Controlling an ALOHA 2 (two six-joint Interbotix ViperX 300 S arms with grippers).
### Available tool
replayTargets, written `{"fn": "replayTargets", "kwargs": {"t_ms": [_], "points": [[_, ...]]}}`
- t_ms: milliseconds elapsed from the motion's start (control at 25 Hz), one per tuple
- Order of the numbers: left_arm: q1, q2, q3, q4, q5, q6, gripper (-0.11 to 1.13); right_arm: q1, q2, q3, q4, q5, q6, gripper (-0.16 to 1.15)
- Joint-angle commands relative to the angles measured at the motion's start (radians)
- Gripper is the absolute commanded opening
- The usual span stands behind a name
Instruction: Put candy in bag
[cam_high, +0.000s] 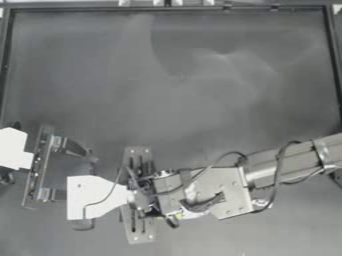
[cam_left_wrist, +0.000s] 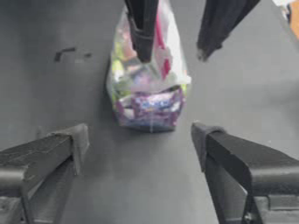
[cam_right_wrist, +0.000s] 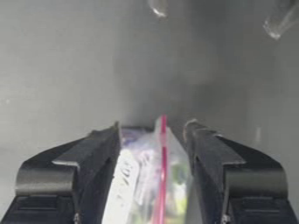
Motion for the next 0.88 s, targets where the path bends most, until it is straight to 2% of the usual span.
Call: {"fn": "replayTargets", "kwargs": {"t_ms": [40, 200, 440, 760, 880], "points": [[0.0, -0.009, -0.008, -0.005, -0.008, 0.002, 1.0, 0.003, -0.026, -0.028, 0.002, 0.006, -0.002, 0.82], [0.002, -0.011, -0.006, -0.005, -0.008, 0.002, 1.0, 0.003, -0.026, -0.025, 0.002, 0.009, -0.002, 0.81], [0.0, -0.012, -0.006, -0.005, -0.008, 0.002, 1.0, 0.003, -0.026, -0.025, 0.002, 0.011, -0.002, 0.7], [0.0, -0.011, -0.006, -0.005, -0.008, 0.002, 1.0, 0.003, -0.026, -0.025, -0.003, 0.015, -0.002, 0.66], [0.0, -0.011, -0.006, -0.005, -0.008, 0.0, 1.0, 0.005, -0.026, -0.023, -0.009, 0.018, -0.002, 0.59]]}}
